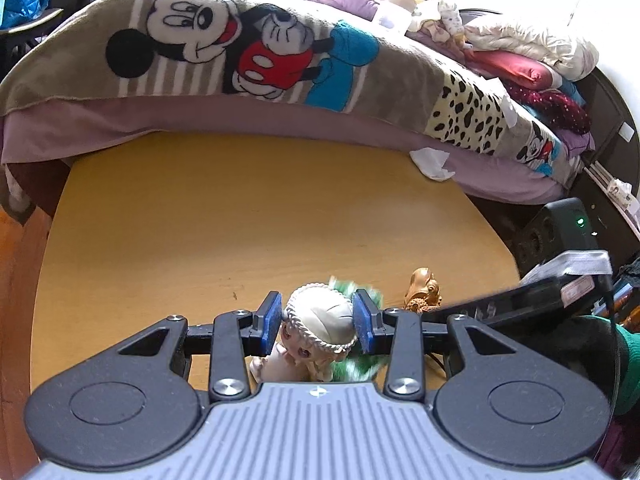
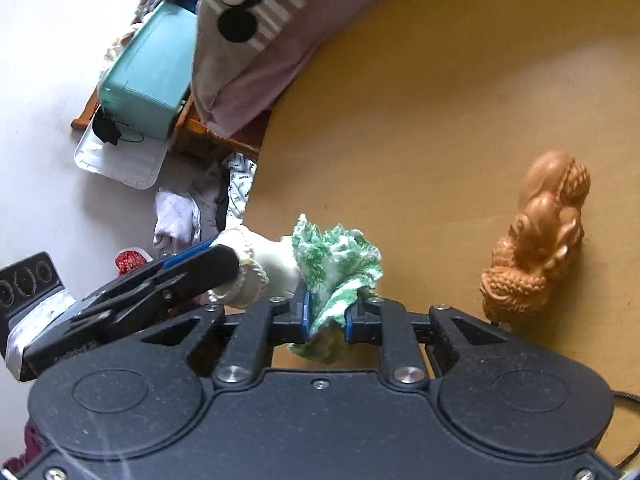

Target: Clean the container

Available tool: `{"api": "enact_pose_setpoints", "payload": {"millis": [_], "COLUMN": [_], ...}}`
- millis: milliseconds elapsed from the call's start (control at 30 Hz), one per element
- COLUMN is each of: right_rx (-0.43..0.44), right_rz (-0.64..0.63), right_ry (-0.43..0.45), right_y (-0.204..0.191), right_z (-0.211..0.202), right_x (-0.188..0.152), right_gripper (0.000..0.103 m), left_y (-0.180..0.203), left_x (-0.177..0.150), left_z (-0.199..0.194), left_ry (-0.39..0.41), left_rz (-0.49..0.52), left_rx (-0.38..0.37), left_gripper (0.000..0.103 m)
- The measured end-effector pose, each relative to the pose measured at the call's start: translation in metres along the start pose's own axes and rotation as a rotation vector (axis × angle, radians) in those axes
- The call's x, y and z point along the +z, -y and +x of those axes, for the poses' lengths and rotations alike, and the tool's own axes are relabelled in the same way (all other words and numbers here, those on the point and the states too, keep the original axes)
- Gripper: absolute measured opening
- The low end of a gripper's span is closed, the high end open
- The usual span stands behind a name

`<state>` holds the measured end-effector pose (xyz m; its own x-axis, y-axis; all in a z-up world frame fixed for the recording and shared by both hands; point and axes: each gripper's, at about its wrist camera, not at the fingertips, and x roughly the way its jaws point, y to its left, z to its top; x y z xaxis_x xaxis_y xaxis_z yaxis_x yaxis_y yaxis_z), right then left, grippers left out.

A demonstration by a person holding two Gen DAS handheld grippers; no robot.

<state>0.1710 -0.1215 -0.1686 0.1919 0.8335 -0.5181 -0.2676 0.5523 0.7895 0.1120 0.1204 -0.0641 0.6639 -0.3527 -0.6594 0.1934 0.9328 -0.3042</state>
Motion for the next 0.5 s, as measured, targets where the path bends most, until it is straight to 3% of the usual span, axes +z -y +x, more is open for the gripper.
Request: {"api": "enact_pose_setpoints", "payload": {"millis": [100, 267, 400, 500], "right_rx": [0.019, 0.038, 0.047, 0.08], "right_rz": [0.002, -0.041, -0.003, -0.065], "right_ry": [0.034, -0.056, -0.014, -0.088], "right_y": [-0.002, -0.009, -0.004, -0.012], "right_z": [-0.005, 0.0, -0.004, 0.003], "right_x": [0.0, -0.007, -0.01, -0.017], "right_gripper": [0.016, 0.016, 0.016, 0.016], "left_y": [0.0, -0.002, 0.0, 0.0], "left_x": [0.0, 0.0, 0.0, 0.0], "left_z": [0.0, -0.001, -0.001, 0.0], "left_ry": [0.0, 0.001, 0.001, 0.0], "left_rz": [0.0, -0.007, -0.006, -0.006], "left_rx": [0.001, 0.0, 0.003, 0.003], "left_gripper": [0.037, 0.036, 0.037, 0.037]}}
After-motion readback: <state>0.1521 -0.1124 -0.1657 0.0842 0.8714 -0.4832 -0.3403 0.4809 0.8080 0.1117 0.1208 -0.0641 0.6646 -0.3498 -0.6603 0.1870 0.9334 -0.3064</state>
